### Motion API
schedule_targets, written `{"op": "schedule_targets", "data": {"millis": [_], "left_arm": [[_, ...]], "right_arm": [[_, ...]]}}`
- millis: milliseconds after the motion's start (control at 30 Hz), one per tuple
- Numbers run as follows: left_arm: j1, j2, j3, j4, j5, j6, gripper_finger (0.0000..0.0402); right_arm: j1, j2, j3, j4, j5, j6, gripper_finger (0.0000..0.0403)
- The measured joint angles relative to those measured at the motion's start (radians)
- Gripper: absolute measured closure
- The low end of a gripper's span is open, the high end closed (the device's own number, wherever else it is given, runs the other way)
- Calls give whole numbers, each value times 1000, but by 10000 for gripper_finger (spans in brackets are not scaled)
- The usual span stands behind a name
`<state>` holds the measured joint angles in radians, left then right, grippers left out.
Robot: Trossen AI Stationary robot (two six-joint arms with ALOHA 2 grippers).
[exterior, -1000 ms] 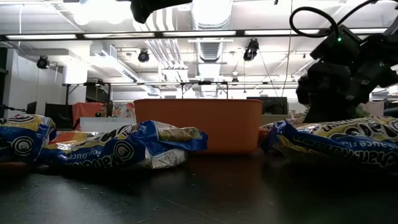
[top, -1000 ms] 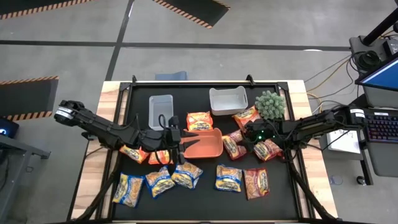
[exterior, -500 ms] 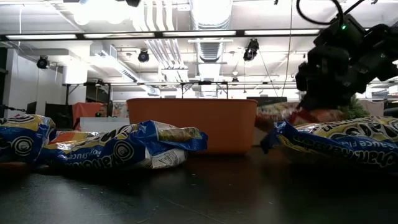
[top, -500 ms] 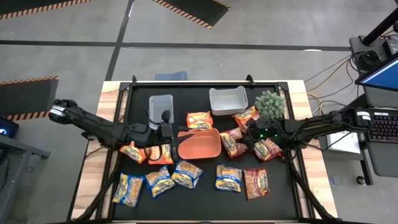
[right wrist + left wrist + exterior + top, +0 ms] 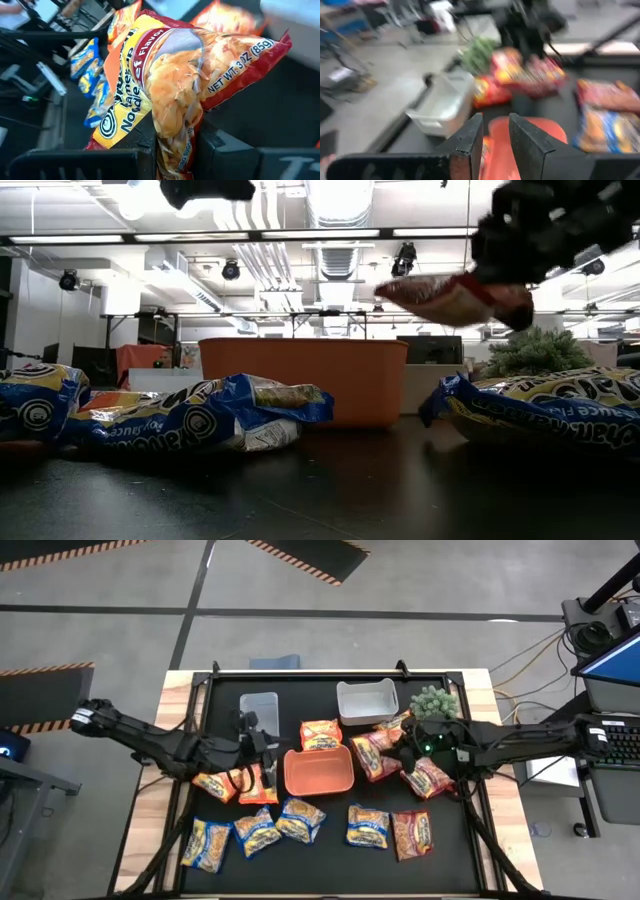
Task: Sort Maruchan noodles
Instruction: Put the red noodle packet into the orange bin
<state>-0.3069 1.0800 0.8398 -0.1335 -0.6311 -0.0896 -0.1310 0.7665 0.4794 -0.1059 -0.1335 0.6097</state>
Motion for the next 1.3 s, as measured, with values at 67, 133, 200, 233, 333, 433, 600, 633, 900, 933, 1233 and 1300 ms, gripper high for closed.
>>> {"op": "schedule_targets", "data": {"millis": [67,133,200,233,333,433,600,633,900,933,1233,1300], "left_arm": [[0,10,-1,-25,13,-25,325],[0,20,-3,-41,14,-25,325],[0,28,-3,-44,13,-18,325],[0,31,-3,-49,13,-12,325],[0,39,-3,-67,14,-7,325],[0,41,-3,-81,14,-9,325],[0,40,-3,-125,8,-40,325],[0,40,-3,-131,-1,-42,325],[0,39,-4,-146,-38,-47,325],[0,39,-4,-146,-38,-47,325],[0,39,-4,-146,-39,-44,325],[0,39,-4,-145,-39,-44,325]], "right_arm": [[0,17,77,-69,39,-61,344],[0,50,152,-121,70,-116,344],[0,88,215,-155,88,-171,344],[2,112,242,-158,92,-201,344],[14,181,314,-154,117,-306,344],[33,253,375,-154,144,-435,344],[75,369,487,-176,163,-630,344],[86,392,513,-188,163,-680,344],[156,568,708,-301,163,-1203,344],[164,588,730,-325,163,-1316,344],[193,725,830,-427,163,-2005,344],[192,743,837,-429,163,-2121,344]]}}
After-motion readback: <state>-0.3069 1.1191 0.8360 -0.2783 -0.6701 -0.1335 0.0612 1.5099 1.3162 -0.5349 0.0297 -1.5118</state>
